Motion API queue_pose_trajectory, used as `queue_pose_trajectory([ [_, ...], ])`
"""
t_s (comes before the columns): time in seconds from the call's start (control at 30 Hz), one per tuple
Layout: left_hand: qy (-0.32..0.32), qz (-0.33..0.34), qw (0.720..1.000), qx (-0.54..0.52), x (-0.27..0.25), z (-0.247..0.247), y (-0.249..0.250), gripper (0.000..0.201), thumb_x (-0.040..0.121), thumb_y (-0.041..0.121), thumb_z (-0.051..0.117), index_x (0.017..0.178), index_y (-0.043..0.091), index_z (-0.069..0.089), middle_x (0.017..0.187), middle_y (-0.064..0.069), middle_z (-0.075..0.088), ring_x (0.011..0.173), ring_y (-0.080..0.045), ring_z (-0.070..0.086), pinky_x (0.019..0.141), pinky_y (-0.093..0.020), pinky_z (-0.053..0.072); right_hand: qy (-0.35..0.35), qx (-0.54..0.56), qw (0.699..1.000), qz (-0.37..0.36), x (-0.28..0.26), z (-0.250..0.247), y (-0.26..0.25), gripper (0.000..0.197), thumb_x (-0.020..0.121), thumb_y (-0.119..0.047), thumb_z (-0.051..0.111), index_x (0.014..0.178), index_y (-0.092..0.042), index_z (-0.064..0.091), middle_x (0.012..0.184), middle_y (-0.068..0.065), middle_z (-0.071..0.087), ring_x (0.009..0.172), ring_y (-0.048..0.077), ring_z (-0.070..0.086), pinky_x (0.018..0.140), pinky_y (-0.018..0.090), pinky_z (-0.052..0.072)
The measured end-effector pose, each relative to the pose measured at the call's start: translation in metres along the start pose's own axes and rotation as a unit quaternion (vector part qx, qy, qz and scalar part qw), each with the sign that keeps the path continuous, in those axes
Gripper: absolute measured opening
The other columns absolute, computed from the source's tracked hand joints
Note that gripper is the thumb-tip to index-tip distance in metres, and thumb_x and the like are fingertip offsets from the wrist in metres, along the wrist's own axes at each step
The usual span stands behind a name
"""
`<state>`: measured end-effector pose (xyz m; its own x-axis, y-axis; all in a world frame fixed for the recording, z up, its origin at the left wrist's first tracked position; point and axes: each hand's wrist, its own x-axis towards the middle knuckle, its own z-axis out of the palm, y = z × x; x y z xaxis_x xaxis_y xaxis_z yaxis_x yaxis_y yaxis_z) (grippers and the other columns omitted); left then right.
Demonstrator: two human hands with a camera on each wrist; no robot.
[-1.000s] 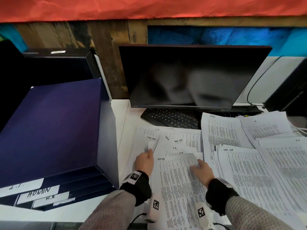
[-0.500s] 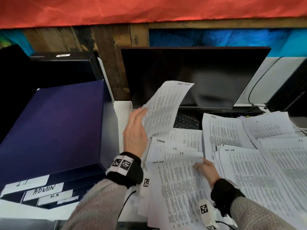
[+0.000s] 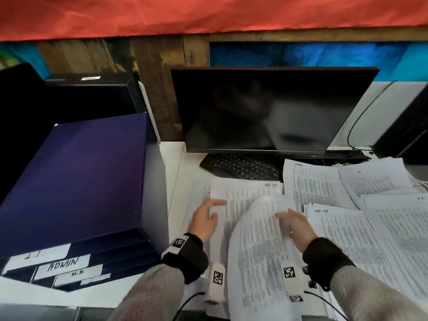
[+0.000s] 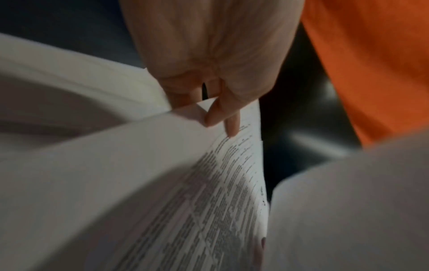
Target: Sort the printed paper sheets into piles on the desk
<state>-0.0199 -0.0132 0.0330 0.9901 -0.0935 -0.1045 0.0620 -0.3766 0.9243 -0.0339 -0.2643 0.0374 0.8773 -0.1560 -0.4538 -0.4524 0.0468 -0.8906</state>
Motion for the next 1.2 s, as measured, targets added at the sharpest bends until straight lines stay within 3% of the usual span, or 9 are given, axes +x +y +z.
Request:
queue_pose_trajectory([
  [0.07,0.009,-0.038,0.999,0.014,0.001,0.01,-0.018,0.042,0.091,-0.005,0.042,0.117,0.024,0.057,0.131,0.002,0.053,0.127,-0.012,0.044,0.1,-0.009,0.029,0.022,-0.063,0.998,0.001,0.005,0.0,0.015,0.01,0.091,-0.004,0.055,0.089,-0.006,0.065,0.092,0.008,0.07,0.083,0.017,0.064,0.067,0.028,0.048],
  [0.17,0.119,-0.161,0.971,0.127,0.006,0.011,-0.036,0.041,0.092,0.004,0.043,0.132,0.014,0.043,0.131,-0.012,0.046,0.124,-0.028,0.043,0.1,-0.033,0.036,0.044,-0.143,0.989,0.014,0.014,-0.003,0.043,0.009,0.088,-0.005,0.058,0.089,-0.007,0.067,0.094,0.015,0.072,0.088,0.031,0.068,0.083,0.045,0.055],
  [0.27,0.095,-0.269,0.93,0.233,0.007,0.003,-0.046,0.057,0.092,0.015,0.05,0.143,0.014,0.026,0.141,-0.014,0.034,0.13,-0.031,0.034,0.104,-0.044,0.033,0.04,-0.202,0.978,0.033,0.021,-0.009,0.065,0.014,0.084,-0.002,0.057,0.091,-0.012,0.065,0.094,0.012,0.071,0.09,0.032,0.067,0.088,0.052,0.053],
  [0.47,0.099,-0.303,0.929,0.186,0.011,-0.005,-0.063,0.056,0.085,0.019,0.057,0.137,0.012,0.038,0.138,-0.017,0.036,0.126,-0.033,0.038,0.103,-0.039,0.037,0.042,-0.255,0.966,0.015,0.012,-0.004,0.066,0.028,0.08,0.006,0.048,0.099,-0.01,0.06,0.098,0.012,0.068,0.094,0.032,0.063,0.087,0.046,0.052],
  [0.6,0.104,-0.256,0.951,0.139,0.006,-0.007,-0.059,0.036,0.091,0.013,0.053,0.127,0.013,0.049,0.128,-0.01,0.055,0.113,-0.029,0.053,0.085,-0.027,0.041,0.05,-0.255,0.966,0.003,0.004,0.001,0.06,0.037,0.082,0.009,0.043,0.11,-0.015,0.04,0.095,0.013,0.063,0.087,0.034,0.061,0.077,0.041,0.052],
  [0.7,0.136,-0.185,0.954,0.191,0.001,-0.011,-0.037,0.019,0.095,0.014,0.047,0.113,0.015,0.055,0.112,-0.01,0.065,0.096,-0.03,0.059,0.081,-0.032,0.047,0.059,-0.259,0.964,-0.013,0.002,0.003,0.058,0.053,0.081,0.01,0.044,0.114,-0.028,0.026,0.086,0.008,0.061,0.079,0.031,0.06,0.067,0.032,0.047],
  [0.9,0.264,0.01,0.94,0.215,-0.003,-0.034,0.041,0.023,0.099,0.005,0.032,0.114,0.012,0.048,0.091,-0.01,0.06,0.081,-0.029,0.057,0.069,-0.038,0.045,0.031,-0.186,0.982,0.008,0.004,0.0,0.055,0.02,0.082,0.007,0.051,0.09,-0.01,0.058,0.091,0.011,0.068,0.083,0.03,0.064,0.076,0.042,0.056],
  [1.03,0.342,0.064,0.936,0.052,-0.002,-0.051,0.071,0.031,0.098,0.0,0.033,0.122,0.014,0.047,0.104,-0.002,0.054,0.094,-0.014,0.051,0.074,-0.019,0.035,0.038,-0.077,0.996,0.007,0.002,-0.004,0.048,0.025,0.083,0.014,0.046,0.074,-0.008,0.056,0.074,0.008,0.056,0.072,0.023,0.051,0.065,0.031,0.042],
  [1.2,0.34,0.089,0.936,-0.021,0.006,-0.052,0.059,0.032,0.095,-0.005,0.034,0.119,0.012,0.047,0.102,-0.006,0.059,0.094,-0.017,0.057,0.077,-0.013,0.044,0.075,0.054,0.995,0.04,0.003,-0.017,0.039,0.026,0.081,0.012,0.044,0.065,-0.008,0.045,0.059,0.0,0.048,0.062,0.017,0.041,0.058,0.029,0.032],
])
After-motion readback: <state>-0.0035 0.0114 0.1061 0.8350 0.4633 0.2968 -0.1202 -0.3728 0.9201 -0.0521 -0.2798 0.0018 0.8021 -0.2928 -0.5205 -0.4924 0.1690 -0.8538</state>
